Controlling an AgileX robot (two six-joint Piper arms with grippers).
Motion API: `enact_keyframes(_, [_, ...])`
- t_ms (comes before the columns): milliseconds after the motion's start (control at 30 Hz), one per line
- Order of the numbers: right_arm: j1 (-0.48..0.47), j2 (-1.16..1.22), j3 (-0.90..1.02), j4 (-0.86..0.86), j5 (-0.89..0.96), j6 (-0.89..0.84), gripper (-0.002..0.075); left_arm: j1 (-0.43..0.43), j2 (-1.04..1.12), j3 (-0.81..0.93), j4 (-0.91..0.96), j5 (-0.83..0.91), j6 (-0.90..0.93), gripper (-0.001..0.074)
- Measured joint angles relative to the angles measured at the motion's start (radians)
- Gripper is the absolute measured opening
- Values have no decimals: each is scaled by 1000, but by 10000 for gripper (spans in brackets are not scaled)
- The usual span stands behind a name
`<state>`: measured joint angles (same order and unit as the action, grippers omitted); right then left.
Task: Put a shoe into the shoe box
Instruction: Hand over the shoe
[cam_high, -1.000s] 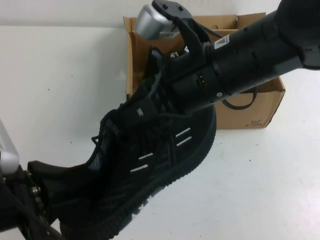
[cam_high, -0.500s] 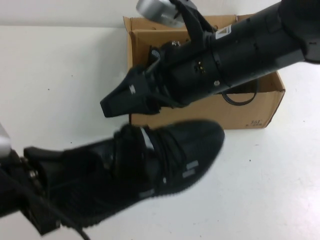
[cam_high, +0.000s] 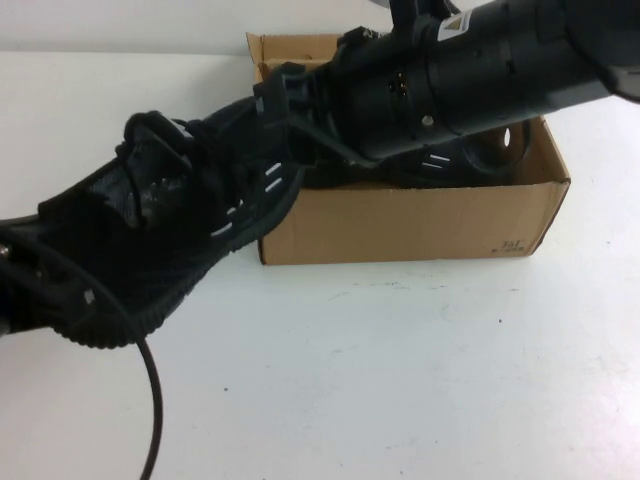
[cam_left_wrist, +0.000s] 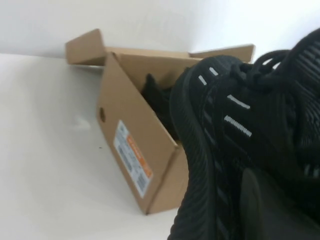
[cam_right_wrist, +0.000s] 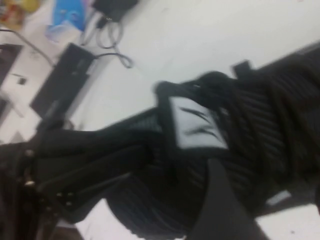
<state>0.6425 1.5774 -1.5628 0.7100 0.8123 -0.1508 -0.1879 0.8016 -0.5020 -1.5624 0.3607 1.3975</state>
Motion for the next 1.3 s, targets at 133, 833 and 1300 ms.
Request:
enact_keyframes(133, [0,0,0,7,-34,125,360,-64,0,0,-44,-143,-10,30])
enact_keyframes(833, [-37,2,-51,311,-122,-249,361,-168,160,-70,-107,-79,38,30])
enact_keyframes(1300, [-88,-58,-102,-248,342,-92,361,-168,238,-70,-31,225,107,30])
